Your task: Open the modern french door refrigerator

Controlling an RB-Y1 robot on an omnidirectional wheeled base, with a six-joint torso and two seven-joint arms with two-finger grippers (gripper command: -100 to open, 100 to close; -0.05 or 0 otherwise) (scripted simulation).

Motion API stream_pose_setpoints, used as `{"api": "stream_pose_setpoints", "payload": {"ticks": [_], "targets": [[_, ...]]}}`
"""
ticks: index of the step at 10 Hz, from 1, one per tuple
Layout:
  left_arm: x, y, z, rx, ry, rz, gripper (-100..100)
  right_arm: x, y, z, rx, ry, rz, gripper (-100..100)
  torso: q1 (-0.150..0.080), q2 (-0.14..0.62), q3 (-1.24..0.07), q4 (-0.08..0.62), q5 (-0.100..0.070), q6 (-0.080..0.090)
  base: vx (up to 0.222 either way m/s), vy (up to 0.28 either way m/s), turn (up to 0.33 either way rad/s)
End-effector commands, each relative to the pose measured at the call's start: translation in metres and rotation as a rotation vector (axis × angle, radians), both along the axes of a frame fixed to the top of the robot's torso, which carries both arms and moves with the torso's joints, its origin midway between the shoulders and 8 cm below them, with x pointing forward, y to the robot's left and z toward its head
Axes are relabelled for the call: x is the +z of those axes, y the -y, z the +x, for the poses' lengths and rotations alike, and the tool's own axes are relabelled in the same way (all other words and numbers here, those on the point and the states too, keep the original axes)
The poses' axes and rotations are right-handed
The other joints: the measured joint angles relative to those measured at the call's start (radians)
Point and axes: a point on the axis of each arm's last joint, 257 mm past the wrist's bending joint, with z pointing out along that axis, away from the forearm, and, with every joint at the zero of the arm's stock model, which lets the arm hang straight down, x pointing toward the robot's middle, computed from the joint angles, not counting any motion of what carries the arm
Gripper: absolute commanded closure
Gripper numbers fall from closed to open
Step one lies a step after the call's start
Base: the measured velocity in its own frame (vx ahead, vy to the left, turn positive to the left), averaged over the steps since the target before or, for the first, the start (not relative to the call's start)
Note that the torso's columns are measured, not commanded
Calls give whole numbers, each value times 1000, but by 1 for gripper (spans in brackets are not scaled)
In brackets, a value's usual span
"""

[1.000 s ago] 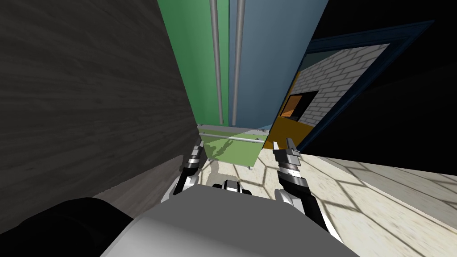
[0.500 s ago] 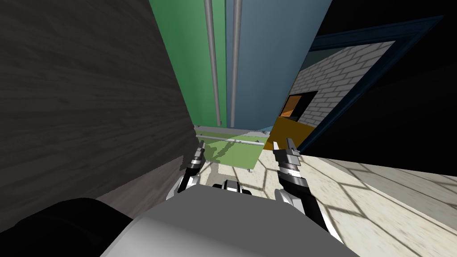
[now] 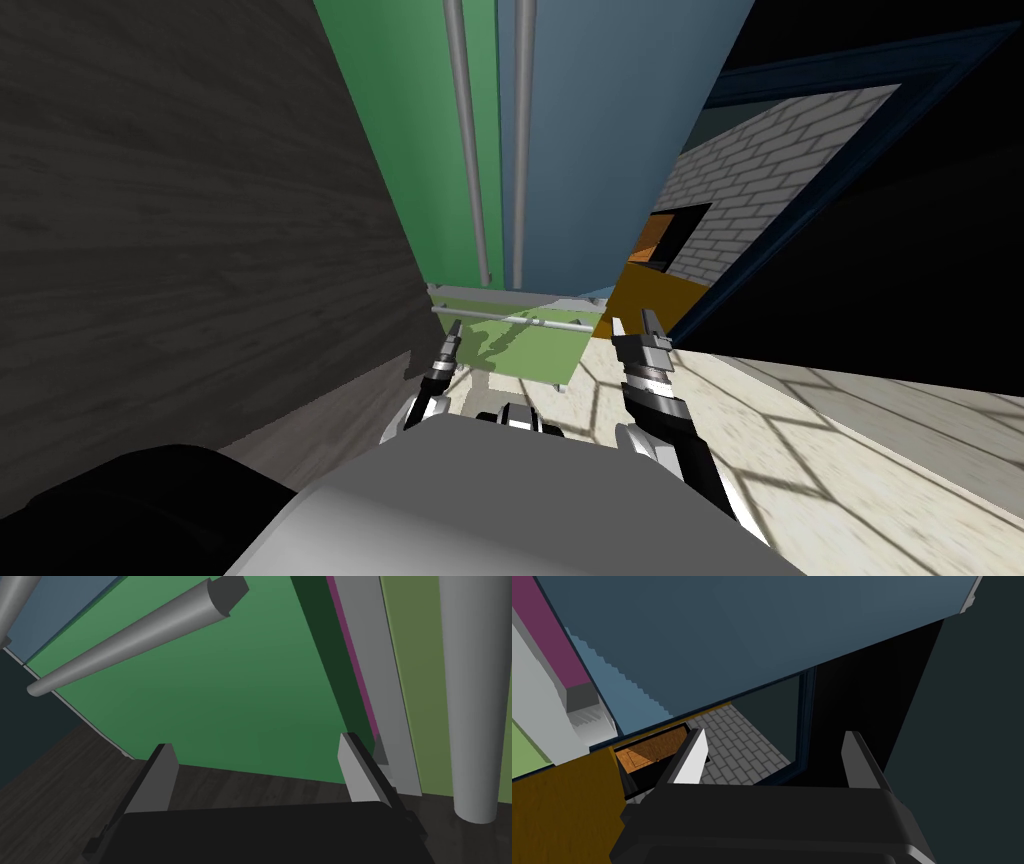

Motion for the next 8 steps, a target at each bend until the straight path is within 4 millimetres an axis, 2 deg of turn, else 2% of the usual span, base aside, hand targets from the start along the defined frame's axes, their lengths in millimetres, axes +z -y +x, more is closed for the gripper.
{"api": "stream_pose_setpoints", "payload": {"ticks": [1, 2, 8], "targets": [[-20, 4, 2, -3, -17, 16, -100, 0, 0, 0, 0, 0, 0, 0, 0, 0, 0, 0, 0, 0, 104, -11, -18], [-22, 4, 2, -3, -21, 16, -100, 0, 0, 0, 0, 0, 0, 0, 0, 0, 0, 0, 0, 0, 67, -9, -5], [-63, 13, 7, -13, -63, 43, -100, 0, 0, 0, 0, 0, 0, 0, 0, 1, 0, 0, 0, 0, 78, -18, -12]]}}
